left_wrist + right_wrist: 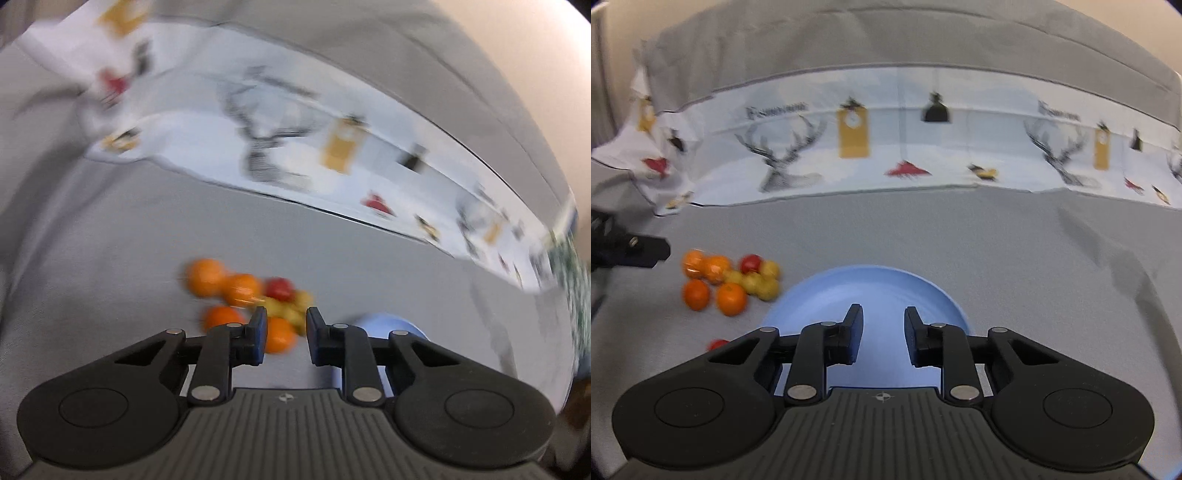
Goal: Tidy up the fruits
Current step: 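Grasp the loose red tomato with the right tool while the left tool grasps an orange tangerine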
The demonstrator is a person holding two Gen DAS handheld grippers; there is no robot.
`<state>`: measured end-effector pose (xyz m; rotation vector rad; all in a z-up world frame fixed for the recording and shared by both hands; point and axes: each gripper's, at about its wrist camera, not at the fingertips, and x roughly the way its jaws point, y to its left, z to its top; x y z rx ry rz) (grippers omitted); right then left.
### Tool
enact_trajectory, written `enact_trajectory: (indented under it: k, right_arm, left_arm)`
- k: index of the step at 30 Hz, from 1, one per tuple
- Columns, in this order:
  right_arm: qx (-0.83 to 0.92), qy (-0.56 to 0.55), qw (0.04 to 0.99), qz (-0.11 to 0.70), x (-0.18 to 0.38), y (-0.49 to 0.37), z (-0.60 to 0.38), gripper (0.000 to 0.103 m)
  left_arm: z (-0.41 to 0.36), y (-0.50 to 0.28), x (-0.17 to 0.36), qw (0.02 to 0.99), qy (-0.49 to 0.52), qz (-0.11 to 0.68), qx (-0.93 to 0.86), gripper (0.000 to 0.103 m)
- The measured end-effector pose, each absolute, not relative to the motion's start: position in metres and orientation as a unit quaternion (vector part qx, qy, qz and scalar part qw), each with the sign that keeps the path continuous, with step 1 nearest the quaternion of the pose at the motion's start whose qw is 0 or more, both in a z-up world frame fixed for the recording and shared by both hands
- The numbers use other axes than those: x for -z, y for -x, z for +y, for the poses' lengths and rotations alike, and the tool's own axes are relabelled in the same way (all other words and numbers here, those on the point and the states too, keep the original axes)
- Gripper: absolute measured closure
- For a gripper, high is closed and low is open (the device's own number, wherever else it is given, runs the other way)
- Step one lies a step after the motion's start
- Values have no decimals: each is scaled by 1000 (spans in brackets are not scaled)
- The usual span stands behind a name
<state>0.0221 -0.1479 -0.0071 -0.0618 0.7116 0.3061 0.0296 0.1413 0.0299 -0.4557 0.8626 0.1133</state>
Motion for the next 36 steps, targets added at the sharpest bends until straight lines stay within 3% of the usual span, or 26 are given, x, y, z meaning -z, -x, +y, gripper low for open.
enact_trajectory:
  k: [5, 11, 13, 15, 18, 19, 29, 33, 36]
  right_arm:
    - [-218, 39, 922, 318, 5, -15, -117, 77]
    - [-291, 72, 905, 302, 20, -6, -66, 77]
    - [-307, 89, 897, 304, 30, -5, -48, 73]
    - [-311, 113, 889, 316, 40, -6, -32, 71]
    - [-320, 147, 881, 317, 48, -5, -15, 54]
    - [-318, 161, 878, 320, 52, -4, -12, 53]
    - [-319, 192, 853, 364, 72, -10, -4, 54]
    - [-327, 198, 847, 369, 75, -9, -2, 68]
    - [-329, 197, 847, 369, 75, -8, -4, 70]
  left_arm:
    - [176, -45, -3, 842, 279, 457, -59, 78]
    - [169, -54, 10, 841, 261, 471, -51, 77]
    - [173, -56, 13, 842, 260, 470, -53, 73]
    - [175, -57, 18, 839, 255, 477, -59, 60]
    - [177, -61, 21, 838, 244, 483, -66, 52]
    - [178, -62, 23, 837, 243, 485, -69, 50]
    - [160, -82, 37, 834, 208, 507, -69, 44]
    - [153, -85, 41, 834, 190, 513, -71, 44]
    - [150, -85, 42, 835, 183, 515, -70, 44]
